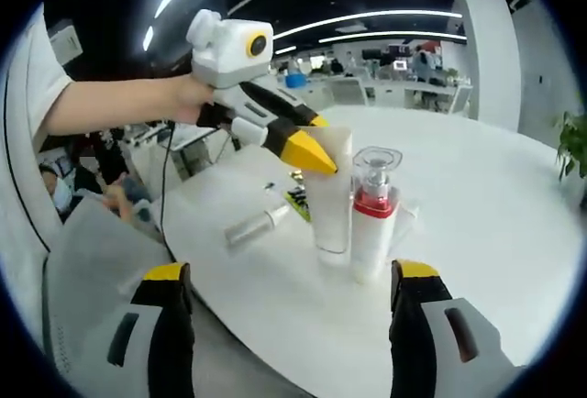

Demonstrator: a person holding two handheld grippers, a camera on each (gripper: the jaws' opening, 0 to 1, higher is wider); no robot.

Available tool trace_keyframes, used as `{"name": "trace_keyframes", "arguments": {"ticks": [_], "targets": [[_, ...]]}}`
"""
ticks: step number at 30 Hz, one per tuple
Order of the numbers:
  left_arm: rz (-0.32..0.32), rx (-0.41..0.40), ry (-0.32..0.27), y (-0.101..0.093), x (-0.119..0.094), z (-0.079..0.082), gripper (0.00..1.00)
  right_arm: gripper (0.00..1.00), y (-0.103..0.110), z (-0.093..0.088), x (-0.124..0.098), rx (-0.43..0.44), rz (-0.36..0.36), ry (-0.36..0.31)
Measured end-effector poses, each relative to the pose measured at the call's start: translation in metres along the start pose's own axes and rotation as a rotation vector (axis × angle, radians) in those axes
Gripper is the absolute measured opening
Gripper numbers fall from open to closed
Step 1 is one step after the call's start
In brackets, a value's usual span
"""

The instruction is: Arrange the skincare products in the storage area until every visible bottle or jar stands upright without overlapping.

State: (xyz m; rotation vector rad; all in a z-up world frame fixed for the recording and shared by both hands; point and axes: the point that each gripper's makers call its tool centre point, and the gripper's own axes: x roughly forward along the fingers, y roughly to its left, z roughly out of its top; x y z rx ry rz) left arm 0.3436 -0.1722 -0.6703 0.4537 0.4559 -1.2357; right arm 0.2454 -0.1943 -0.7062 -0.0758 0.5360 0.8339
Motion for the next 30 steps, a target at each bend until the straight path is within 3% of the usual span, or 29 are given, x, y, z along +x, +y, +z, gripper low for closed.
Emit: {"name": "trace_keyframes", "arguments": {"ticks": [19,26,30], "targets": [[0.078,-0.057,0.021,0.006,-0.027,-0.013,0.37,0.89,-0.001,0.001,-0.001,-0.017,-0.012,0.002],[0.156,-0.122,0.037,-0.005,-0.05,-0.028,0.48,0.88,-0.011,0.01,-0.006,-0.014,-0.056,-0.047],[0.2,-0.179,0.033,-0.015,-0.062,-0.035,0.5,0.89,-0.014,0.012,-0.007,-0.001,-0.071,-0.062]]}}
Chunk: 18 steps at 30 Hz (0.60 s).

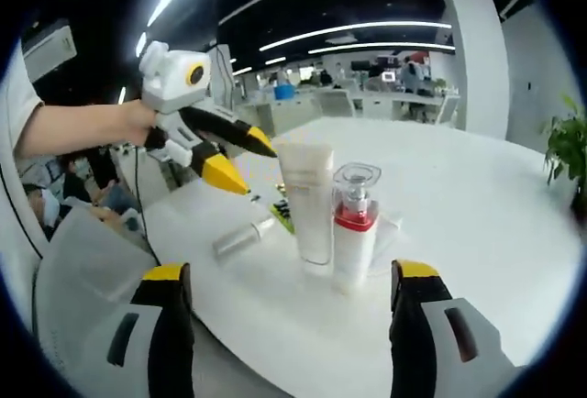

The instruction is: Arrange the skincare products in the storage area until every visible bottle or jar stands upright without overlapping.

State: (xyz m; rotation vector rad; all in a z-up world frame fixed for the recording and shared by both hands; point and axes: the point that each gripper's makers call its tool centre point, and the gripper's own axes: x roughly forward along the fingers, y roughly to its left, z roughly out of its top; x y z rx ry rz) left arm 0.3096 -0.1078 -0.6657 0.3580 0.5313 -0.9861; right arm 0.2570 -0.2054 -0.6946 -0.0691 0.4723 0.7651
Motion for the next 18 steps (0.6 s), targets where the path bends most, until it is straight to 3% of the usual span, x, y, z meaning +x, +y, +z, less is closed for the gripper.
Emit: {"name": "trace_keyframes", "arguments": {"ticks": [13,18], "targets": [[0.129,-0.171,0.004,0.0,-0.039,-0.037,0.62,0.9,0.004,0.003,0.0,-0.027,0.016,-0.005],[0.178,-0.253,-0.021,0.0,-0.058,-0.051,0.64,0.89,0.008,0.002,0.002,-0.043,0.031,0.007]]}}
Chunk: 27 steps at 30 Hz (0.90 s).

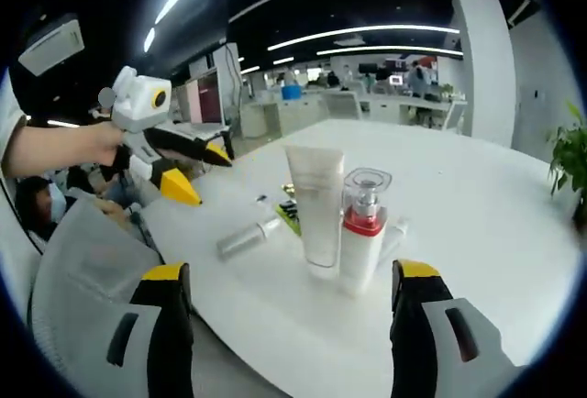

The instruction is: Arrange the skincare products in the storage area until every visible bottle or jar stands upright without overlapping.

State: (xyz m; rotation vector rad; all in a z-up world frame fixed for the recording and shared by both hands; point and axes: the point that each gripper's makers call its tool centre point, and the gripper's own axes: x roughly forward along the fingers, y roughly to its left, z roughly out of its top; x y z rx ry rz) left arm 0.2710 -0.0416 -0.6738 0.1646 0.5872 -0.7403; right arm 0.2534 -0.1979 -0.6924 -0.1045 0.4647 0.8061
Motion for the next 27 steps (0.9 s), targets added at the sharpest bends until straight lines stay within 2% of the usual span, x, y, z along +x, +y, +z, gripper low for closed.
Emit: {"name": "trace_keyframes", "arguments": {"ticks": [3,7,10,16,22,25,27], "targets": [[0.019,-0.031,-0.006,0.008,-0.008,-0.006,0.66,0.89,0.0,0.003,-0.001,-0.006,-0.001,-0.005],[0.025,-0.064,-0.016,-0.001,-0.021,-0.012,0.71,0.89,0.0,0.005,-0.004,-0.019,-0.012,0.005],[0.03,-0.095,-0.033,0.004,-0.03,-0.016,0.73,0.89,0.001,0.007,-0.011,-0.013,-0.026,-0.001],[0.049,-0.153,-0.025,0.008,-0.039,-0.032,0.78,0.89,0.001,0.009,-0.014,0.028,-0.055,0.002],[0.055,-0.196,0.01,0.013,-0.048,-0.053,0.86,0.9,0.013,0.007,-0.017,0.047,-0.064,0.022],[0.05,-0.228,-0.006,0.013,-0.052,-0.057,0.86,0.91,0.012,0.006,-0.018,0.046,-0.075,0.028],[0.044,-0.231,-0.007,0.011,-0.055,-0.06,0.87,0.91,0.009,0.01,-0.019,0.047,-0.095,0.009]]}}
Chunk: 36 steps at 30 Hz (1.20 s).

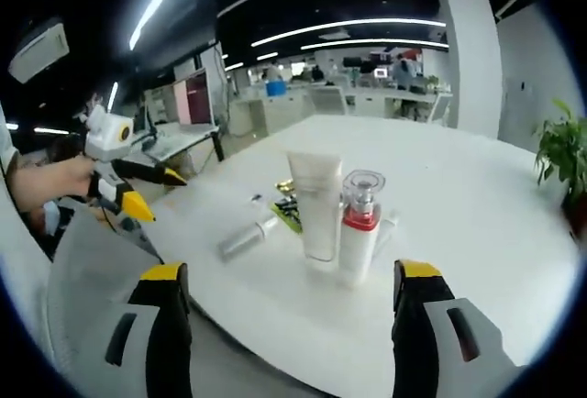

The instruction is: Arrange the skincare products in the storage area until every visible bottle or jar stands upright without overlapping.

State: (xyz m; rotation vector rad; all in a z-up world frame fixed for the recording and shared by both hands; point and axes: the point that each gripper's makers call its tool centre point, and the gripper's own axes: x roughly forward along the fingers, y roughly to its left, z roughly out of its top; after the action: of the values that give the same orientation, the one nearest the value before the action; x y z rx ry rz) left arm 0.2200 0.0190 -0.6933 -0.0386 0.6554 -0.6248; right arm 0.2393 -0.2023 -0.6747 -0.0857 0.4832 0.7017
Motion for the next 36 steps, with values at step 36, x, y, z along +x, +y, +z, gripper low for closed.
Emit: {"name": "trace_keyframes", "arguments": {"ticks": [36], "targets": [[0.085,-0.03,0.074,0.009,-0.012,-0.036,0.99,0.88,-0.012,-0.004,0.005,-0.037,-0.071,-0.002]]}}
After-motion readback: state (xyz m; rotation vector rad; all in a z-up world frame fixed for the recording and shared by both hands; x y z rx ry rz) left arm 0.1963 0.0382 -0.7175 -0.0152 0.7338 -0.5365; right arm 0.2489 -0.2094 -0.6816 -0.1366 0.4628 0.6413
